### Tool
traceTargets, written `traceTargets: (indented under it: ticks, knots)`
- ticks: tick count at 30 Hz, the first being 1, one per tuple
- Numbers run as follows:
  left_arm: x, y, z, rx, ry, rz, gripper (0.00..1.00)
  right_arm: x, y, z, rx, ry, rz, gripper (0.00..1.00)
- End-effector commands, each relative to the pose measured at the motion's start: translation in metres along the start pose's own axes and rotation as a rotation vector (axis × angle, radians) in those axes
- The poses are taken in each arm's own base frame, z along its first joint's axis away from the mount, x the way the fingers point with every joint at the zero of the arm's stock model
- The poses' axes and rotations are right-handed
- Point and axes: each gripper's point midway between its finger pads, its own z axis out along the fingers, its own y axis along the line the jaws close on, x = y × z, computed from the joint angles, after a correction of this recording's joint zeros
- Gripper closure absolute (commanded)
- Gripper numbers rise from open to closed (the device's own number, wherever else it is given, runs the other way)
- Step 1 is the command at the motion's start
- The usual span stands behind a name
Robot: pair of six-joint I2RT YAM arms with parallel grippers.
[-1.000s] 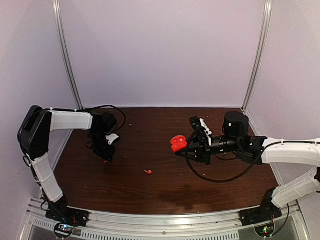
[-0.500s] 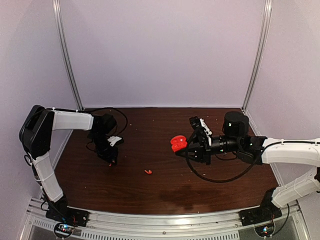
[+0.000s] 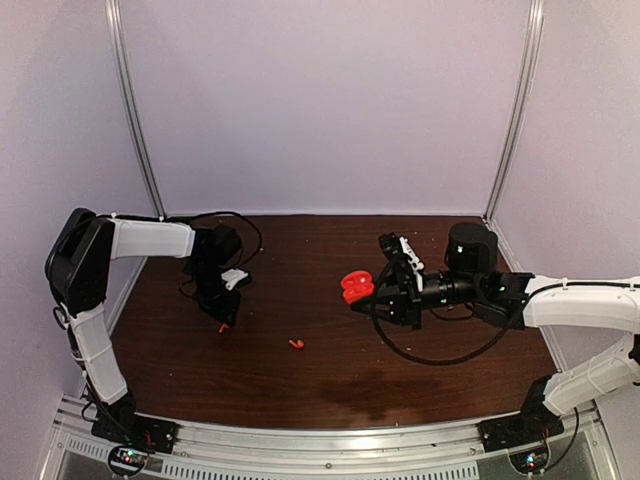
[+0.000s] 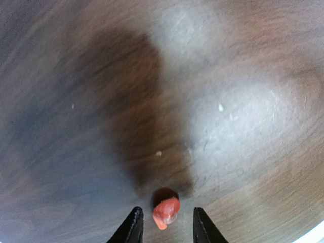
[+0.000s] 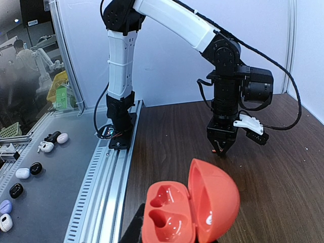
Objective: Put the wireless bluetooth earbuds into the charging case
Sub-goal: Pick up the left earbud from the center of the board.
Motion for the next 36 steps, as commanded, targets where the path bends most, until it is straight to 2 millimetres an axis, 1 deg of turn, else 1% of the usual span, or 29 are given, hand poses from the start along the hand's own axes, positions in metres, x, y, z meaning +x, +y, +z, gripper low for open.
traceTargets:
  ticks: [1, 7, 8, 13, 20, 28, 32, 36]
  knots:
    - [-0.009, 0.003, 0.0, -0.056, 0.009, 0.018, 0.65, 0.001, 0.0, 0.001, 0.002, 0.001, 0.011, 0.96]
    - [-0.005, -0.001, 0.004, -0.075, 0.05, 0.039, 0.67, 0.003, -0.001, 0.001, 0.008, 0.007, 0.013, 0.96]
    - [-0.004, 0.003, 0.005, -0.104, 0.057, 0.043, 0.68, 0.003, -0.001, 0.001, 0.007, 0.007, 0.013, 0.96]
    - [0.002, 0.003, 0.007, -0.134, 0.091, 0.052, 0.69, 0.004, -0.001, 0.002, 0.005, 0.01, 0.015, 0.96]
    - [-0.002, 0.002, 0.01, -0.136, 0.09, 0.06, 0.73, 0.004, -0.001, 0.002, 0.008, 0.01, 0.014, 0.96]
    - [-0.002, 0.0, 0.019, -0.117, 0.096, 0.061, 0.73, 0.003, -0.001, 0.0, 0.012, 0.008, 0.011, 0.96]
    - [-0.002, 0.001, 0.016, -0.124, 0.086, 0.063, 0.77, 0.003, -0.001, 0.0, 0.014, 0.009, 0.007, 0.96]
    - [-0.014, -0.005, 0.002, -0.098, 0.014, 0.067, 0.81, 0.001, -0.001, 0.0, 0.018, 0.002, 0.0, 0.96]
